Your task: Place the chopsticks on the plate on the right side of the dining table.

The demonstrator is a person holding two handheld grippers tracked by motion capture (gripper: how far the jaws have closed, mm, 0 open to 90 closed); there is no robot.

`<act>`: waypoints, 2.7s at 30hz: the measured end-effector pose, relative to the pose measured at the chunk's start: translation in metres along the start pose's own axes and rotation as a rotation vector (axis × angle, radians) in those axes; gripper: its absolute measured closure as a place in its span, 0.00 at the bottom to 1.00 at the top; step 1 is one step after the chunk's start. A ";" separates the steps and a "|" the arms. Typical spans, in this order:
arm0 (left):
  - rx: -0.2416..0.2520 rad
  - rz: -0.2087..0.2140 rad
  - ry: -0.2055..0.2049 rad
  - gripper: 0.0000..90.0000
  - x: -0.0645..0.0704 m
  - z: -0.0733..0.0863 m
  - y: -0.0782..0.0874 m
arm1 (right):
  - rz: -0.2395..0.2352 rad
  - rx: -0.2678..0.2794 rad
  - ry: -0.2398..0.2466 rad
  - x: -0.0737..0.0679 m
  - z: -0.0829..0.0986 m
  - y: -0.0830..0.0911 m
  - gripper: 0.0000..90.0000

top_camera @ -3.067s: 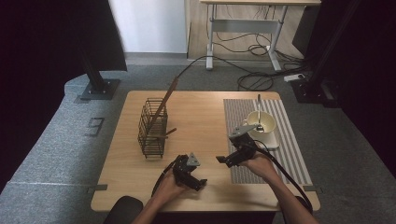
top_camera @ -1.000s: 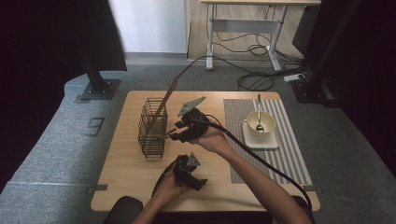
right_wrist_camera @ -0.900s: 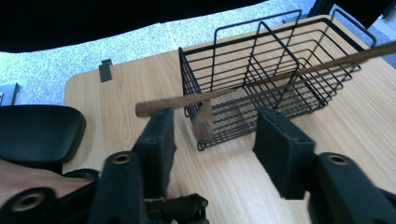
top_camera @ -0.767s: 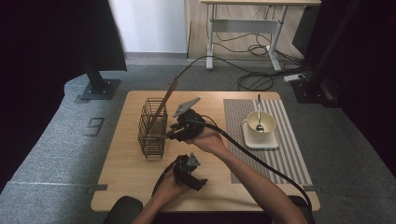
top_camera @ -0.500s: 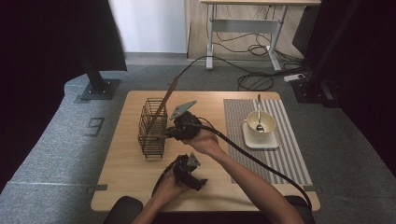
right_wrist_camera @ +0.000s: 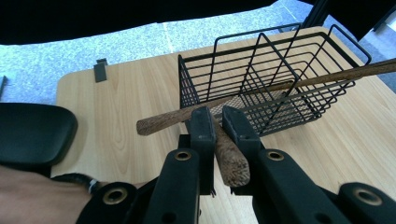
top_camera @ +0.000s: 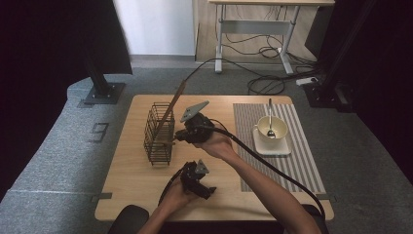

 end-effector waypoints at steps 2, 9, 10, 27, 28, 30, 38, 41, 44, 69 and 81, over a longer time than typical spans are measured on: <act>-0.001 0.000 -0.003 0.00 0.000 0.000 0.000 | -0.002 -0.002 0.002 0.002 -0.001 0.004 0.91; 0.001 -0.001 -0.006 0.00 0.000 0.000 0.000 | -0.010 -0.009 0.001 0.009 -0.002 0.021 0.91; 0.001 -0.001 -0.006 0.00 0.000 0.000 0.000 | -0.010 -0.009 -0.001 0.010 -0.003 0.023 0.91; 0.002 -0.001 -0.003 0.00 0.000 0.000 0.000 | 0.006 0.007 -0.020 0.028 -0.010 0.064 0.91; 0.002 -0.001 -0.003 0.00 0.000 0.000 0.000 | 0.006 0.007 -0.020 0.028 -0.010 0.064 0.91; 0.003 -0.001 -0.003 0.00 0.000 0.000 0.000 | 0.011 0.013 -0.023 0.032 -0.011 0.071 0.91; 0.005 -0.003 0.001 0.00 0.000 -0.001 -0.001 | 0.042 0.038 -0.045 0.042 -0.014 0.093 0.92; 0.002 -0.003 -0.001 0.00 0.000 0.000 0.000 | 0.053 0.044 -0.043 0.045 -0.013 0.102 0.91; 0.005 -0.004 0.001 0.00 0.000 -0.001 -0.001 | 0.067 0.051 -0.046 0.049 -0.011 0.111 0.91; 0.036 0.019 -0.008 0.05 0.000 -0.008 0.019 | 0.129 0.038 -0.141 0.077 0.044 0.161 0.91; 0.083 0.018 -0.034 0.12 -0.007 -0.014 0.043 | 0.110 0.004 -0.176 0.067 0.081 0.165 0.91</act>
Point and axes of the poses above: each handheld gripper's, and its own axes: y roughly backward along the jaws, z roughly out of its underside, x roughly to its right, the point moved 9 cm from there along -y, roughly forward along the jaws, and after that the axes turned 11 degrees about z, right-handed, at the moved point
